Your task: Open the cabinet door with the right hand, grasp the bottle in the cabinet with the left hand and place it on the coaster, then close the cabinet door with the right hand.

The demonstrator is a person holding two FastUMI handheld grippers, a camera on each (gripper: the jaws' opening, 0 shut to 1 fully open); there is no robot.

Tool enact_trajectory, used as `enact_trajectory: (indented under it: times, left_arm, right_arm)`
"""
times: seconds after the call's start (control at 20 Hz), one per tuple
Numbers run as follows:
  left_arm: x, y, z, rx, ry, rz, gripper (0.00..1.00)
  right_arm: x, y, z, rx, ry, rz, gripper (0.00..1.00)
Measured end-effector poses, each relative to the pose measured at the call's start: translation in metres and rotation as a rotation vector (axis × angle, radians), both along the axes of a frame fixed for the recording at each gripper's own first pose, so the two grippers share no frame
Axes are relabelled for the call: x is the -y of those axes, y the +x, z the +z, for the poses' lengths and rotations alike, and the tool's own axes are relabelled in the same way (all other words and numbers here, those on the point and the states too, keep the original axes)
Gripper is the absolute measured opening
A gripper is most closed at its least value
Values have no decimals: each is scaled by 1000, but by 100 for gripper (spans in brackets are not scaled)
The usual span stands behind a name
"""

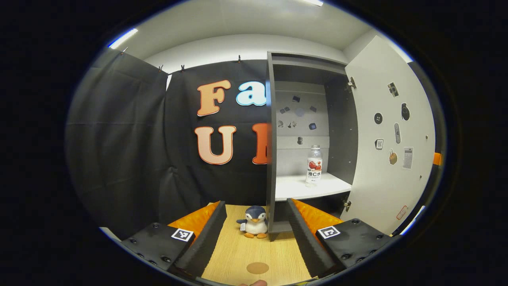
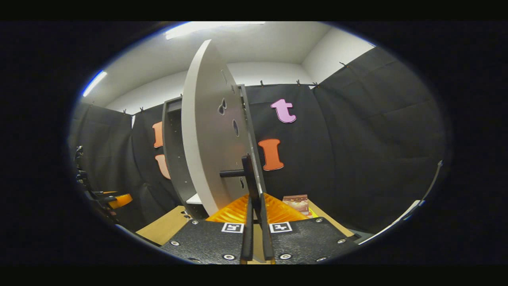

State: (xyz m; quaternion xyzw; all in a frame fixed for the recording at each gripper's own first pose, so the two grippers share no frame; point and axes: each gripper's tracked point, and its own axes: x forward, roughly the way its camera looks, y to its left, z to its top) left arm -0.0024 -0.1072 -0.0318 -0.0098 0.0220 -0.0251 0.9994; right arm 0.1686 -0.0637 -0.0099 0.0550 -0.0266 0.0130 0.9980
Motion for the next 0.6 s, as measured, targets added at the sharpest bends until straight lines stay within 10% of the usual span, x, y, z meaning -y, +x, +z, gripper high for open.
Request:
enact_trajectory:
  times: [0.55, 0.6]
  left_arm:
    - [30, 10, -3, -20, -1, -17, 95]
    - [38, 15, -4, -19, -2, -28, 100]
  right_arm:
    - [16, -2, -4, -18, -32, -27, 5]
    - [19, -3, -5, -20, -31, -40, 17]
